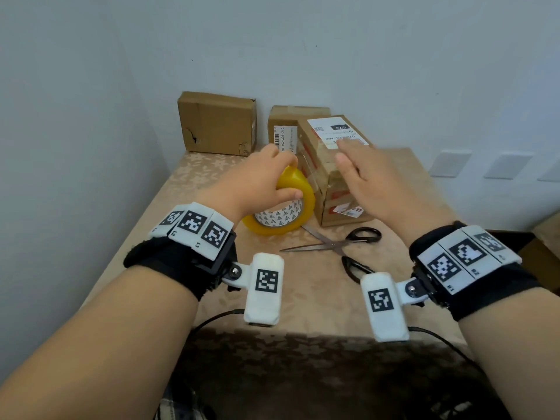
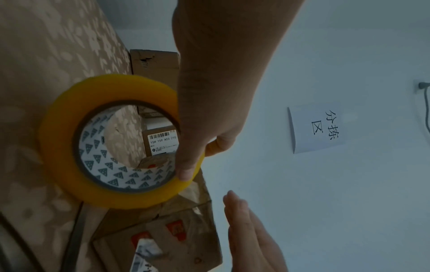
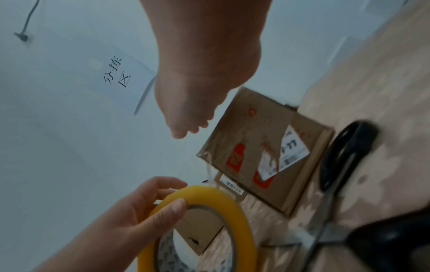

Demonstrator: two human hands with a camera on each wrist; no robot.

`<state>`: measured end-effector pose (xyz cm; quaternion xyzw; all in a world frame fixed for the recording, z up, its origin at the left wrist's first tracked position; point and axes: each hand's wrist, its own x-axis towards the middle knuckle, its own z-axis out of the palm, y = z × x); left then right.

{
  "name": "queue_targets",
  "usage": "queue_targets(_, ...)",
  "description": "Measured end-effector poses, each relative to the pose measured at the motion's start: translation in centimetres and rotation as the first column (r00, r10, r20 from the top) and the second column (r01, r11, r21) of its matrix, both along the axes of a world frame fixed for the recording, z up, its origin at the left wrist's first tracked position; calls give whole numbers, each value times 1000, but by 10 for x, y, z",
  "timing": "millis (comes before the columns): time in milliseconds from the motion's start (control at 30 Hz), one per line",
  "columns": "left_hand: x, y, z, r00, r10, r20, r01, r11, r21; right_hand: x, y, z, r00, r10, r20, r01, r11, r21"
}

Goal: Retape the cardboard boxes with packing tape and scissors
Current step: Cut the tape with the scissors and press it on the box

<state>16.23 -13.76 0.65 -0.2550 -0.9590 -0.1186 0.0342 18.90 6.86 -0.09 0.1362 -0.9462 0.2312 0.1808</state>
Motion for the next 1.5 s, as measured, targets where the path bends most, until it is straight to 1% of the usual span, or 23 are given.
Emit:
queue_targets(67, 2, 5, 2, 999, 20, -45, -21, 999, -24, 12, 10, 5, 992, -96, -81, 97, 995, 16)
queue_targets(100, 3, 8, 2, 998, 26, -59, -28, 999, -37, 16, 14, 5, 989, -134, -66, 137, 990, 37)
queue_targets(133, 5, 10, 3, 997, 31, -67, -35, 998, -47, 20, 17, 6, 988, -152, 19, 151, 988, 38)
queue_targets(167, 7, 12, 3, 996, 38, -75, -42, 998, -54, 23, 19, 5, 975, -145, 166, 142, 989, 27)
queue_targets(233, 11, 14, 3, 993, 59, -102, -66, 995, -72, 29, 23, -3, 902, -99, 421, 68, 994, 88)
queue_targets(300, 14, 15, 3, 988, 74, -135, -86, 992, -91, 35, 26, -12, 816, -103, 569, -37, 973, 229)
queue_targets(367, 15, 17, 2, 986, 79, -149, -91, 993, -81, 40, 26, -17, 727, -142, 671, -102, 945, 311)
queue_targets(400, 16, 18, 2, 986, 78, -146, -90, 993, -75, 41, 26, -19, 707, -156, 690, -114, 938, 329)
queue_targets(433, 16, 19, 1, 987, 74, -143, -86, 993, -75, 41, 25, -21, 709, -164, 686, -123, 929, 349)
queue_targets(567, 18, 22, 0, 990, 41, -133, -51, 996, -71, 42, 19, -26, 746, -121, 655, -150, 928, 341)
queue_targets(700, 21, 19, 0, 995, 42, -91, -48, 997, -64, 49, 18, -13, 769, -100, 631, -186, 910, 371)
queue_targets(767, 22, 17, 3, 996, 44, -80, -48, 997, -54, 54, 23, 0, 763, -130, 634, -159, 912, 378)
queue_targets(867, 21, 15, 11, 999, 28, -27, -29, 999, -46, 61, 35, 18, 721, -189, 667, -91, 928, 361)
queue_targets(933, 21, 15, 16, 999, 25, 22, -24, 998, -55, 66, 42, 30, 673, -189, 715, 18, 971, 239)
queue_targets(1000, 22, 15, 20, 997, 26, 70, -22, 998, -56, 72, 48, 40, 594, -99, 798, 106, 993, 44)
queue_targets(1067, 24, 13, 24, 993, 32, 111, -26, 998, -59, 79, 48, 44, 424, 22, 905, 184, 977, -110)
queue_targets(1100, 25, 13, 26, 991, 36, 126, -28, 997, -66, 81, 46, 44, 340, 65, 938, 204, 969, -141)
queue_targets(1133, 26, 12, 28, 990, 39, 137, -29, 997, -77, 82, 42, 42, 293, 107, 950, 207, 963, -173)
queue_targets(1200, 27, 11, 31, 988, 36, 147, -23, 996, -91, 83, 33, 39, 301, 151, 942, 239, 944, -228)
queue_targets(1267, 25, 11, 32, 988, 32, 151, -20, 997, -77, 85, 19, 40, 361, 144, 921, 283, 925, -255)
queue_targets(1333, 21, 11, 33, 987, 34, 154, -28, 999, -47, 85, 8, 39, 399, 120, 909, 321, 911, -261)
queue_targets(1433, 12, 14, 32, 987, 27, 159, -34, 999, 38, 81, -2, 32, 425, 81, 902, 354, 902, -248)
queue_targets(1500, 4, 17, 32, 985, 30, 169, -41, 997, 60, 75, -8, 27, 470, 90, 878, 374, 881, -290)
